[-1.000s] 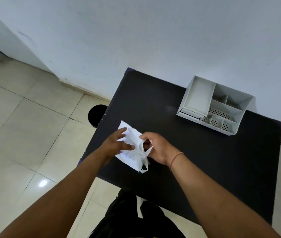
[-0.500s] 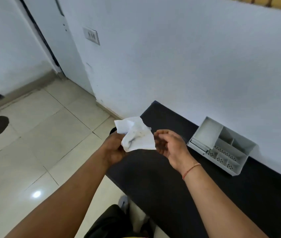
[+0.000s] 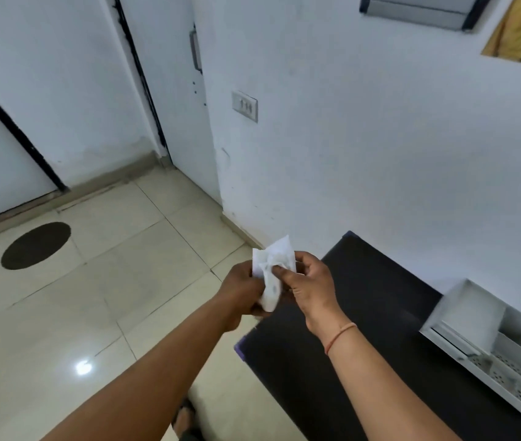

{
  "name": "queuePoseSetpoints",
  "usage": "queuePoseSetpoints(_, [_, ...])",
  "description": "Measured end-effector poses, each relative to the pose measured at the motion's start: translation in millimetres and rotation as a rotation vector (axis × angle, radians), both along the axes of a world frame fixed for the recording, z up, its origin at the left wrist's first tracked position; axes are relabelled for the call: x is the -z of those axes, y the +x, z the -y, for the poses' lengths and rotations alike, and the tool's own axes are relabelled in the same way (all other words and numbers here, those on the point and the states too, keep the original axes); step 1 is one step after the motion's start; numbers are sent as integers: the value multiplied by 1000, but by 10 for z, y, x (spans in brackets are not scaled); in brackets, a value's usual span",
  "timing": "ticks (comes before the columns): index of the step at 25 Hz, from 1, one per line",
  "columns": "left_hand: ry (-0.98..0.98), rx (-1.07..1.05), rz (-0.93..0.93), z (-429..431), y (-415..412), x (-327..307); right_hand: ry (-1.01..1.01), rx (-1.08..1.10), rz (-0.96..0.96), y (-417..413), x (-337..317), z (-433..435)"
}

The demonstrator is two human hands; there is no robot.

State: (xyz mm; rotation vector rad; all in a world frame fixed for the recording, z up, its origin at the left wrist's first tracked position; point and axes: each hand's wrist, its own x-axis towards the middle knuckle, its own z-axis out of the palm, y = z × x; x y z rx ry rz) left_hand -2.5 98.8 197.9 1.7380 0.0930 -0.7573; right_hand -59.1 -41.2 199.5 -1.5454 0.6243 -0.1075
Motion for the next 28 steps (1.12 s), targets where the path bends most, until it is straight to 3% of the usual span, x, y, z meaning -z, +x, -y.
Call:
queuePoseSetpoints(4, [-217,50,-150,-568,697,52,-239,128,-35,656,192,-522])
queuePoseSetpoints(6, [-223,41,-180,-822,1056,115,-286,166,-39,954,227,-780])
queuePoseSetpoints(11, [-240,30,-206,-982,1881,180,-52,106,-1,1456,107,-1204])
queuePoseSetpoints(16, [-253,84,-284,-561,2445,259,-16,102,21,1840,192,-854])
queuePoseSetpoints(20, [-100,194,-327,-221,2797,442,-129,222,-86,2129,514,-538])
queuePoseSetpoints(23, [41,334,-322,-3,3075,624,-51,384,-149,2351,829,-307])
queuePoseSetpoints(28, [143,257,-365,352,3510,1116,-6,517,-294,2593,1385,-25])
